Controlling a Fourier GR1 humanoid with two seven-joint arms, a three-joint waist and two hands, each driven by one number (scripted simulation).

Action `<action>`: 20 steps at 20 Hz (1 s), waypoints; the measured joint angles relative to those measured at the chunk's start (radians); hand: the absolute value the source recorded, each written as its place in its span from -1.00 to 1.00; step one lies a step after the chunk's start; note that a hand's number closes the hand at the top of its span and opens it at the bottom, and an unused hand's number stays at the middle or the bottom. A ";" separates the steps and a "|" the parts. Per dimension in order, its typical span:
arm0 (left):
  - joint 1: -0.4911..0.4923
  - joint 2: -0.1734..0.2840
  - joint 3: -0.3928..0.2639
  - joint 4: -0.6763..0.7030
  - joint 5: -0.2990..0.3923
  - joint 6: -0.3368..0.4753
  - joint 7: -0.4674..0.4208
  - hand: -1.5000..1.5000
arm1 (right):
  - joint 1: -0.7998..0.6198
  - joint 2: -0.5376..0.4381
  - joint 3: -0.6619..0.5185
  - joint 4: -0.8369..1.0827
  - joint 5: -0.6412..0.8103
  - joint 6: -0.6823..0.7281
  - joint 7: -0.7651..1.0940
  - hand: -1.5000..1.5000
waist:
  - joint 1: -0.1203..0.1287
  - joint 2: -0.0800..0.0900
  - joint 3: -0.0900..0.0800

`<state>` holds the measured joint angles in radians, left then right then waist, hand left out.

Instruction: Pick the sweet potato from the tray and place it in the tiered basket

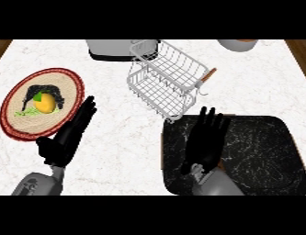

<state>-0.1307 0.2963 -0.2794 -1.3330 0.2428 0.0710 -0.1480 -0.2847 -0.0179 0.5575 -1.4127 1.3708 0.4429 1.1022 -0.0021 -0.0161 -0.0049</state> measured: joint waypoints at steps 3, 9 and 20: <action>0.003 -0.009 0.008 0.004 -0.014 -0.006 -0.002 0.00 | 0.011 0.007 -0.013 -0.004 0.010 -0.011 -0.028 1.00 | 0.002 0.000 -0.001; 0.004 -0.020 0.030 -0.021 -0.030 -0.023 0.029 0.00 | -0.002 0.018 -0.003 0.021 0.059 -0.075 -0.092 1.00 | 0.006 -0.002 -0.001; 0.009 -0.046 0.060 -0.004 -0.059 -0.034 0.026 0.00 | 0.110 0.018 -0.068 -0.111 0.048 -0.102 -0.113 1.00 | -0.016 -0.001 0.002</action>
<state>-0.1216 0.2505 -0.2192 -1.3365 0.1835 0.0374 -0.1216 -0.1744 0.0002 0.4900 -1.5238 1.4190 0.3411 0.9888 -0.0185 -0.0166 -0.0031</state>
